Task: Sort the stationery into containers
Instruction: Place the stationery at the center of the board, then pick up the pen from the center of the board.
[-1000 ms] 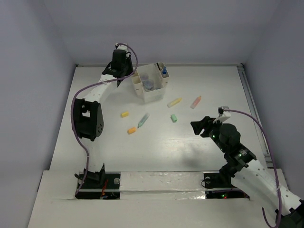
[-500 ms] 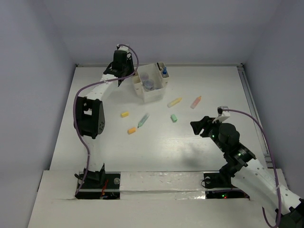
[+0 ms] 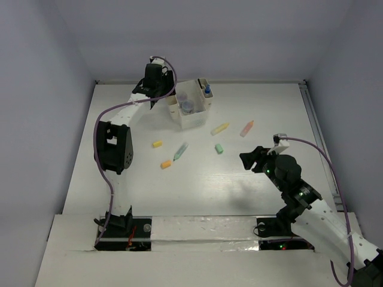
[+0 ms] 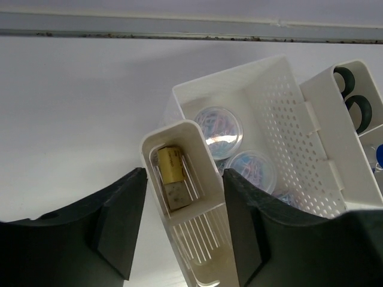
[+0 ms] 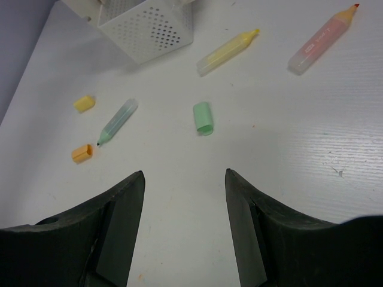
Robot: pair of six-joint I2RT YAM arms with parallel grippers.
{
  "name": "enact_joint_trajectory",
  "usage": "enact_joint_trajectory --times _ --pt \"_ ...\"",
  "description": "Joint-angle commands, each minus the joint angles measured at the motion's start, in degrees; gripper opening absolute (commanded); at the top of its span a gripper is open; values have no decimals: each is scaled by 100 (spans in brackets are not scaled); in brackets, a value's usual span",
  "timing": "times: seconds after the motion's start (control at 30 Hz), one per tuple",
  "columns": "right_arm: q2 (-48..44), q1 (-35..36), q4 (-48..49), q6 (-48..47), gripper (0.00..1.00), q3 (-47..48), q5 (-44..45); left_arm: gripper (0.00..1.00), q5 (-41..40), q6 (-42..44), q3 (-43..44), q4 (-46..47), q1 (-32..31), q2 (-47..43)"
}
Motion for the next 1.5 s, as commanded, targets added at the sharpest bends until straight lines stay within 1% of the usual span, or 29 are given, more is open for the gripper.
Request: enact_joint_trajectory --times 0.0,0.07,0.13,0.17,0.23,0.33,0.37,0.4,0.43,0.47,0.5,0.53,0.57,0.6,0.67,0.7,0.77,0.8,0.87,0.9,0.97,1.0,1.07,1.13,1.2,1.3,1.33,1.4,1.47 --pt "74 1 372 -124 62 -29 -86 53 -7 32 243 64 -9 -461" --pt "144 1 416 -141 62 -12 -173 60 -33 41 199 100 -62 -672" --pt "276 1 451 -176 62 23 -252 65 -25 41 198 109 -62 -1041" --pt "346 1 460 -185 63 41 -305 70 19 41 198 117 -62 -1182" --pt "600 1 486 -212 64 111 -481 76 -24 -3 164 21 -123 -1604" --pt "908 1 486 -256 65 199 -806 79 1 -248 -178 -32 -124 -2385" --pt "1118 1 669 -264 66 243 -902 81 202 -458 -693 125 -124 -2657" --pt "1225 1 697 -282 67 261 -1156 83 334 -556 -1029 231 -124 -3243" --pt "1339 1 758 -265 68 278 -1254 88 562 -635 -1702 423 -124 -3536" --pt "1436 1 785 -282 69 313 -1351 89 642 -706 -2022 582 -124 -3852" --pt "1663 1 811 -273 70 348 -1517 91 704 -785 -2338 635 -184 -4438" --pt "1770 1 802 -291 72 392 -1579 93 731 -803 -2629 662 -185 -4705" --pt "1866 1 785 -291 72 454 -1632 98 801 -812 -3162 636 -185 -4986" --pt "1963 1 776 -317 73 559 -1737 99 819 -794 -3411 584 -246 -5502" --pt "2201 54 741 -335 74 665 -1799 99 819 -733 -4016 356 -247 -5979" --pt "2262 106 732 -396 75 778 -1843 99 802 -689 -4186 233 -247 -6434" --pt "2464 159 609 -432 77 937 -1748 99 714 -548 -4641 -75 -247 -6841" --pt "2526 159 574 -405 77 1007 -1590 99 670 -505 -4801 -154 -247 -7243" --pt "2736 159 365 -379 78 1288 -1344 99 539 -425 -5204 -321 -247 -7606" --pt "2816 159 311 -300 78 1394 -977 99 512 -408 -5337 -366 -247 -7938" --pt "3105 159 231 -247 79 1692 -484 99 476 -399 -5688 -418 -247 -8230" --pt "3255 159 162 -273 79 1841 -81 99 494 -407 -5734 -445 -247 -8441" --pt "3623 159 -102 -317 79 2384 334 99 529 -390 -5717 -515 -247 -8583" --pt "4273 72 -164 -379 78 2729 678 99 634 -407 -5778 -472 -308 -8829" --pt "4948 -121 -217 -318 76 3151 697 99 696 -390 -5787 -463 -360 -8987" --pt "5566 -254 -243 -186 72 3668 503 99 792 -346 -5796 -419 -361 -9110" --pt "5985 -332 -400 -159 69 3828 538 99 827 -346 -5804 -410 -361 -9128" --pt "6357 -333 -516 -150 65 4283 818 99 985 -337 -5813 -384 -361 -9094" --pt "6814 -385 -577 -133 65 4514 863 99 1039 -328 -5813 -384 -414 -9076"
